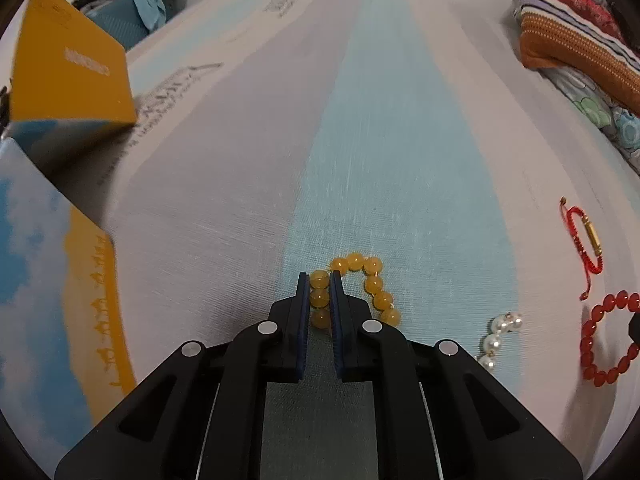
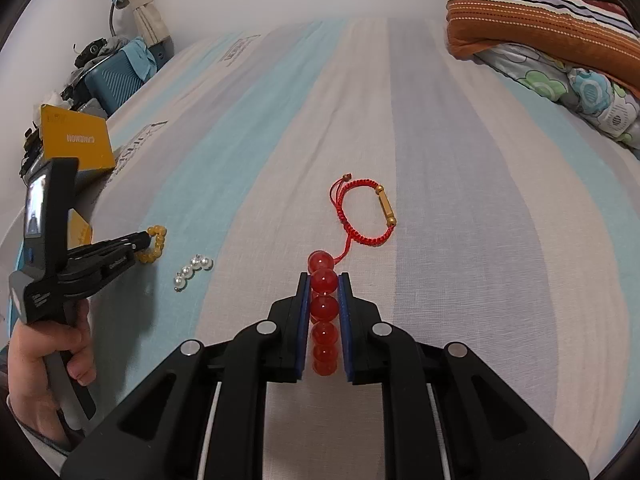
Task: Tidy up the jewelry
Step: 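Carry both bracelets into the white box and open both grippers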
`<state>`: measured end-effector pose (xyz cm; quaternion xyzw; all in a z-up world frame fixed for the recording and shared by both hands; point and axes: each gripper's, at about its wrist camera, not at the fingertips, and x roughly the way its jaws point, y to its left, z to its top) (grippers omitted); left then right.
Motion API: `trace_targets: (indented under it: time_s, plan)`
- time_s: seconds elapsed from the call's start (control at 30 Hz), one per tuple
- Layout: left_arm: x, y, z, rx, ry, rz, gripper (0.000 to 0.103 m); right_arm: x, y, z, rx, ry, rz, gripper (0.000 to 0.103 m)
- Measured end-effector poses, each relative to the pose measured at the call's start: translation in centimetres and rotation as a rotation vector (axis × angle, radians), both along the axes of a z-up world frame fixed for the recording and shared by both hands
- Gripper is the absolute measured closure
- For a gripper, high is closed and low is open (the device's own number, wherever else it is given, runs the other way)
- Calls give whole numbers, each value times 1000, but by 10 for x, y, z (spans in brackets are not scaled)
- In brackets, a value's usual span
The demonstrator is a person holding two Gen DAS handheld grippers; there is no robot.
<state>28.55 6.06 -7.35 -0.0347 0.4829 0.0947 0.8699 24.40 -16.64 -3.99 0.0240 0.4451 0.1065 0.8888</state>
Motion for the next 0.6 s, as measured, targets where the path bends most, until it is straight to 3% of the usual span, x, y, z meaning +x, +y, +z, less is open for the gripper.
trace_targets:
  time_s: [0.33,0.6]
  plan:
    - [-15,-6,28,-30,-61,-30,94,-5,0,10,10,-20,-1,90]
    - [-38,-6,60,-113,-118,-78,94,-19,4,33,26,-72,-7,90]
